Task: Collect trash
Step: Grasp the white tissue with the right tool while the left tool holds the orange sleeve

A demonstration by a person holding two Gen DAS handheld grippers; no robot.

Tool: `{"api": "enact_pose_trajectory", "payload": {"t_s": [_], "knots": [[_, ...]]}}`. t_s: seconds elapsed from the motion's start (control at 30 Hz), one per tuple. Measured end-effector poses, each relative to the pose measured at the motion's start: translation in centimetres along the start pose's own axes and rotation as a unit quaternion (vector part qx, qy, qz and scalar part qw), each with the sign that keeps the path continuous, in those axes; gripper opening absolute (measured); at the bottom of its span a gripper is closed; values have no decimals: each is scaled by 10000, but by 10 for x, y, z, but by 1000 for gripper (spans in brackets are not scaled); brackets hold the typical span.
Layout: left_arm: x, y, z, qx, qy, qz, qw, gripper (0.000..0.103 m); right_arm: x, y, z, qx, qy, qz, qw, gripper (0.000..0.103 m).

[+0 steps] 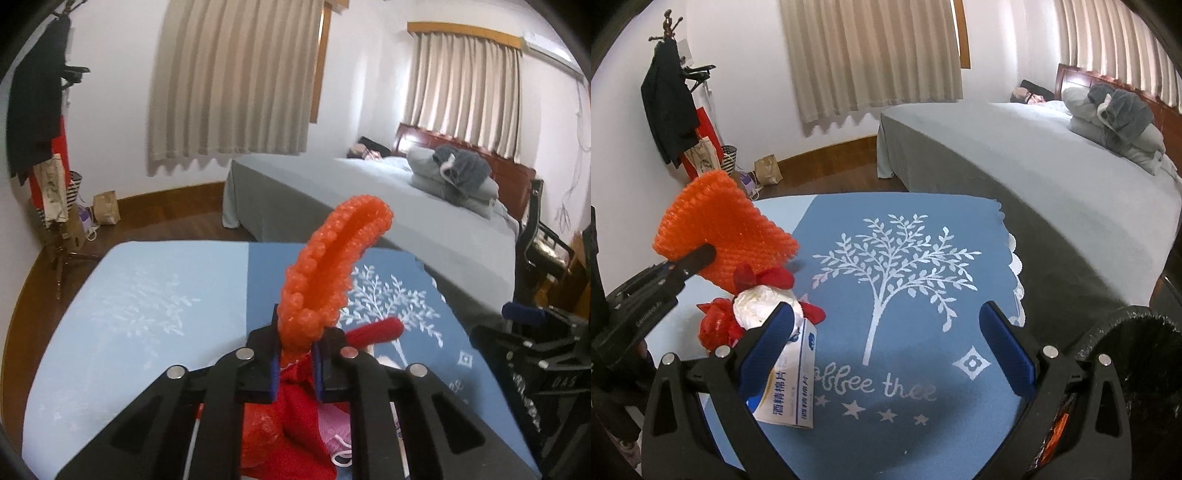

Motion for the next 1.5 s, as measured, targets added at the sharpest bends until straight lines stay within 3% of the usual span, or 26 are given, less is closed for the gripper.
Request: {"api": "enact_pose_trajectory", "payload": {"t_s": [0.37,0.6,0.9,1.13,1.5], "knots": [[-41,-19,-13,-82,240,-533,9983,13,-22,-28,-17,-56,281,-322,9991,98],[-70,-35,-7,-106,167,-906,9957,13,-43,-50,-29,-132,495,-556,9971,98],[-105,-48,3,-278,125,-1344,9905,13,-48,-67,-18,-240,459,-647,9966,98],[-88,-45,33,-293,-229,-1431,9890,13,-25,-67,4,-274,246,-554,9978,97],[-41,-45,58,-353,-667,-1307,9885,13,25,-75,22,-335,-186,-796,9961,72]]}}
Point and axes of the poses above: each gripper's, at about its wrist camera, not at the fingertips, and x roughly the way its jaws point, y to its right, z to its underside, the point moved 3 cm from there along x, roughly the way its jaws point, and after that the axes turned 10 degrees about y, right-handed, at the moved point
